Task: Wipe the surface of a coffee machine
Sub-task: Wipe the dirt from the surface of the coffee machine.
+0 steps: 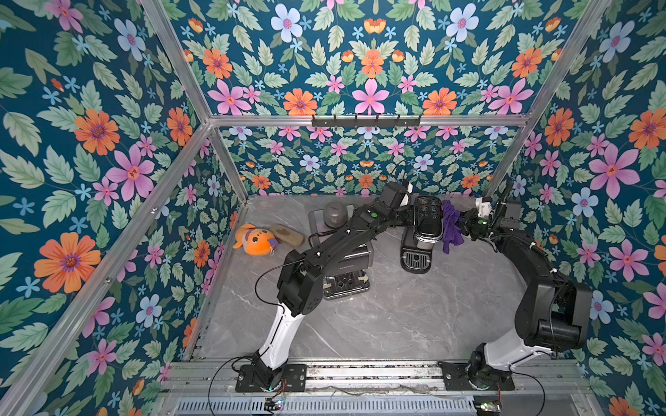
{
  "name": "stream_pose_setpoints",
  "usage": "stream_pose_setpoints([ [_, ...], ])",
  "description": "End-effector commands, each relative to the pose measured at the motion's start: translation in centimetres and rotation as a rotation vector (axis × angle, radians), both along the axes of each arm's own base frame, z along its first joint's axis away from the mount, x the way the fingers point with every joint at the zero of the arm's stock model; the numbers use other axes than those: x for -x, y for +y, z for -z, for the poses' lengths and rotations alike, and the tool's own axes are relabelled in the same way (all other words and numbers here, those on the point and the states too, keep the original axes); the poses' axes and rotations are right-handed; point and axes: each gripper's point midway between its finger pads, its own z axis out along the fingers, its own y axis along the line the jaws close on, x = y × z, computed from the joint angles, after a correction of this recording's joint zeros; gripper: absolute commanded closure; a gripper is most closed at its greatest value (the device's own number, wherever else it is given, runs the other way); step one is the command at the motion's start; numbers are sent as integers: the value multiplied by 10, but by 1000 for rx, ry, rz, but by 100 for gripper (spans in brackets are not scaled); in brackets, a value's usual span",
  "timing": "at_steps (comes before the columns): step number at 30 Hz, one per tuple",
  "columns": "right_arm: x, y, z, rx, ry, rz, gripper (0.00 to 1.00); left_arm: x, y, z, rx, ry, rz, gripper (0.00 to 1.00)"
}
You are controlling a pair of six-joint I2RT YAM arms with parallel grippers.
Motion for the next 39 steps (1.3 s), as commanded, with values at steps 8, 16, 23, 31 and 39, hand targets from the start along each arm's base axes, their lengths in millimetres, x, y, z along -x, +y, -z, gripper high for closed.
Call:
stream_pose_setpoints([
  [8,-1,0,40,10,70,-44,100,14,3,9,-31,31,32,50],
  [16,-19,-3,119,-25,207,-61,100,10,5,14,-40,34,27,50],
  [23,-17,-6,115,15,227,-58,100,9,6,14,-43,31,23,50],
  [31,-13,-9,41,77,76,-35,100,7,7,11,-38,25,20,50],
  [39,-19,-11,105,66,208,-51,100,7,5,13,-34,31,22,50],
])
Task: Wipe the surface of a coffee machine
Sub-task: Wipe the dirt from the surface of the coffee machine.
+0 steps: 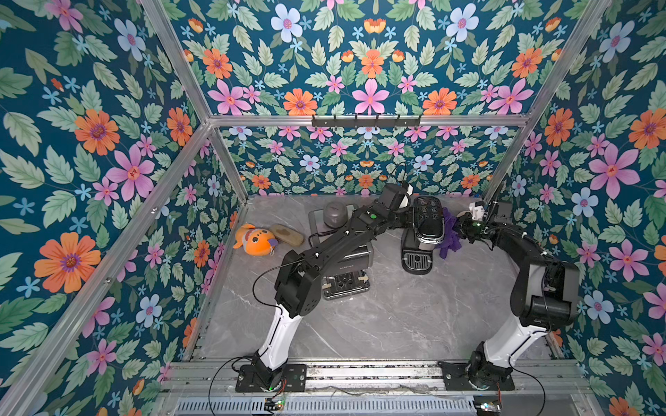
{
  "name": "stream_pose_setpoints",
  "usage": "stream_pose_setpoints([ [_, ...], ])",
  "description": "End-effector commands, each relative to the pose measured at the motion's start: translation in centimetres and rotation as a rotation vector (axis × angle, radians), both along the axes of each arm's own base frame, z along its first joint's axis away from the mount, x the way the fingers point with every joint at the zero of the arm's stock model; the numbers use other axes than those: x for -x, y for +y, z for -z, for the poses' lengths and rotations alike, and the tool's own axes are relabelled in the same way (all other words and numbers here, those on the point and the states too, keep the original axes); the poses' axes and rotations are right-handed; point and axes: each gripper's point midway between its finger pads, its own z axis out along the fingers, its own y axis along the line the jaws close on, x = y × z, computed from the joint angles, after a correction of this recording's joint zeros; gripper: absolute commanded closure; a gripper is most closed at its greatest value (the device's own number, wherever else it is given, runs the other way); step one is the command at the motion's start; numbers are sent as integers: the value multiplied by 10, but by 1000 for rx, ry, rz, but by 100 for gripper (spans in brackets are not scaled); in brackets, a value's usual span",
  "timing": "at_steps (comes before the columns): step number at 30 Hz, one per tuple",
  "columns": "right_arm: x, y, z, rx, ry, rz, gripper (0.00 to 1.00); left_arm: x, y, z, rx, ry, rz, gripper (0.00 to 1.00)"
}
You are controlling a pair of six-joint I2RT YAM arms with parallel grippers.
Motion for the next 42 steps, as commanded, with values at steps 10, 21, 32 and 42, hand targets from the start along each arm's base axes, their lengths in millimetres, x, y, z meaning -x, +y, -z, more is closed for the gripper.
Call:
stream_pose_setpoints([
  [10,6,8,29,21,70,-34,100,5,1,15,-35,26,23,50],
  [21,3,14,-57,122,-96,-35,100,5,0,16,-34,32,24,50],
  [32,-3,17,21,108,61,-73,100,6,-1,16,-23,35,35,50],
  [42,-2,23,-13,123,11,-93,100,5,4,16,-32,34,27,50],
])
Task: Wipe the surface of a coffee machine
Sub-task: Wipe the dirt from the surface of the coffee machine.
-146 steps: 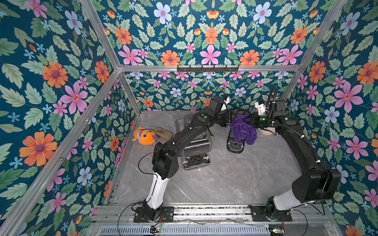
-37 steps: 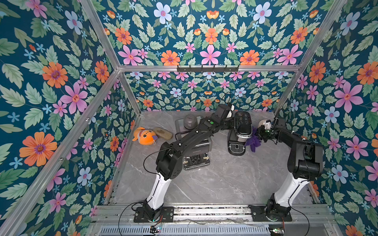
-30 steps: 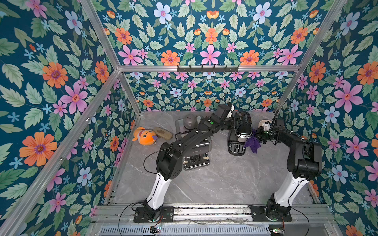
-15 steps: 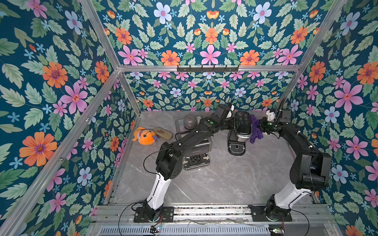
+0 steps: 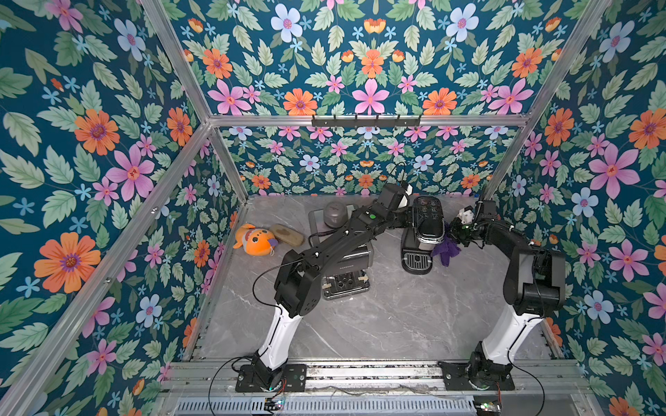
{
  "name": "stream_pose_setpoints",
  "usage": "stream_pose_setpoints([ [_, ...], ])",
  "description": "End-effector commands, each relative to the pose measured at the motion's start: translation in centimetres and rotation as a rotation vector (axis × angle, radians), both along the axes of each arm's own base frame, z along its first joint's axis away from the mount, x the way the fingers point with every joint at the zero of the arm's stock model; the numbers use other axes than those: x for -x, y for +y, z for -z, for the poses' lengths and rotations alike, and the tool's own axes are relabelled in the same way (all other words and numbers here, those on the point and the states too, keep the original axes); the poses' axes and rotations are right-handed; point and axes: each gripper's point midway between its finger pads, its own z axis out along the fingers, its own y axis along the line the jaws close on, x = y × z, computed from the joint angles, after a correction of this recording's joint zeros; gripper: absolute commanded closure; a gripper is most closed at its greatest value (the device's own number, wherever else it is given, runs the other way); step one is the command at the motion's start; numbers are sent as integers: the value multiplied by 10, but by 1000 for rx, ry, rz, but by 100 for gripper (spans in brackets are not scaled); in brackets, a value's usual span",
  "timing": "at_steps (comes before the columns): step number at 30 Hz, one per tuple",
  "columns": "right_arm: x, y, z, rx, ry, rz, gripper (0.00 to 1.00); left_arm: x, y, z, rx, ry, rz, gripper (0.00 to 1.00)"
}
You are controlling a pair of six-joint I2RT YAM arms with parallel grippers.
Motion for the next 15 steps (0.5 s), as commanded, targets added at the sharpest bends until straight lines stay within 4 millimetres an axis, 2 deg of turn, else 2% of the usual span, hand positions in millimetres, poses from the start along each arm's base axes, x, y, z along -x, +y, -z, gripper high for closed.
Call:
stream_pose_setpoints([
  [1,0,15,-37,-33,-78,-66,100,6,4,14,-45,36,19,50],
  [4,1,17,-59,-21,-127,-68,100,6,5,14,-45,34,17,50],
  [6,3,20,-64,-11,-147,-71,100,5,5,15,-45,35,17,50],
  [8,6,24,-55,-11,-131,-76,100,5,4,14,-41,34,17,50],
  [13,15,26,-14,-31,-42,-84,100,5,4,13,-39,30,17,50],
  [15,17,26,-4,-34,-17,-85,100,4,4,12,-36,28,14,50],
])
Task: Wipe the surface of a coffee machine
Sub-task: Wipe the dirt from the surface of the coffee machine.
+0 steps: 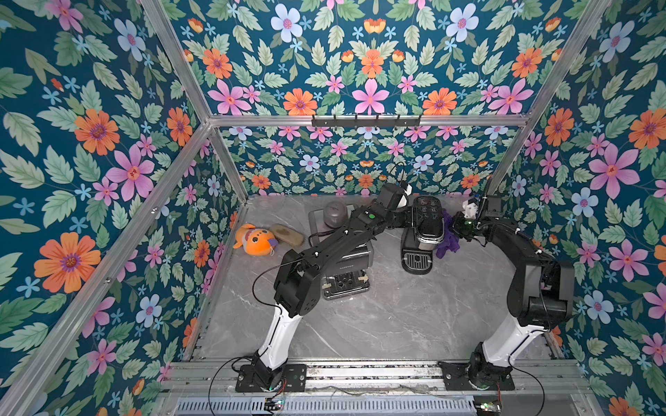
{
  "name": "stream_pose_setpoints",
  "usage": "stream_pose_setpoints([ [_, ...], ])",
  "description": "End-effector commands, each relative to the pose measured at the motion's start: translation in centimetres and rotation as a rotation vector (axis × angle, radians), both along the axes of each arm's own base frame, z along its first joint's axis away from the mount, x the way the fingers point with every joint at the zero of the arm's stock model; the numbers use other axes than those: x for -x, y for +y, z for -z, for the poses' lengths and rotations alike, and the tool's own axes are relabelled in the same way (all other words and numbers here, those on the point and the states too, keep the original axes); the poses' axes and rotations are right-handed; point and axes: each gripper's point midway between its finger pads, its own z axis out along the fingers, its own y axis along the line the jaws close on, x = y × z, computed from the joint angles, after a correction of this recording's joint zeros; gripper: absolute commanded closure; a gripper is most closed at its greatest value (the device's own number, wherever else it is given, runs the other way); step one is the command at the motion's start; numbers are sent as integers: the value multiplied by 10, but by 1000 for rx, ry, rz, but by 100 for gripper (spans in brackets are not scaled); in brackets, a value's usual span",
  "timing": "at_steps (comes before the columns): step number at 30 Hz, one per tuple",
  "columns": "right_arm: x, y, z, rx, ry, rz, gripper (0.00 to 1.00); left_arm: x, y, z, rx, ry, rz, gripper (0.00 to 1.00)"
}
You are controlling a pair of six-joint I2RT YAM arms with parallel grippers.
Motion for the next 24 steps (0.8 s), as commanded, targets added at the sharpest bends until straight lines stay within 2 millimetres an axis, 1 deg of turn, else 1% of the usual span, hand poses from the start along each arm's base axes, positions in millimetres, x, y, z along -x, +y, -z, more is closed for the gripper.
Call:
stream_pose_setpoints([
  [1,12,22,8,-71,44,-90,100,5,3,11,-39,22,8,50],
  [3,11,23,0,-75,32,-96,100,4,3,9,-37,22,7,50],
  [5,9,23,-15,-67,5,-98,100,4,3,7,-34,19,5,50],
  [9,7,22,-53,-47,-61,-102,100,4,3,5,-31,17,-1,50],
  [12,11,21,-78,-36,-112,-98,100,5,4,3,-30,16,-4,50],
  [14,20,23,-98,-25,-153,-96,100,5,4,2,-29,14,-5,50],
  [21,50,21,-136,26,-231,-75,100,2,3,-10,-12,-8,-8,50],
  [24,63,23,-155,44,-271,-78,100,1,3,-16,-5,-21,-7,50],
])
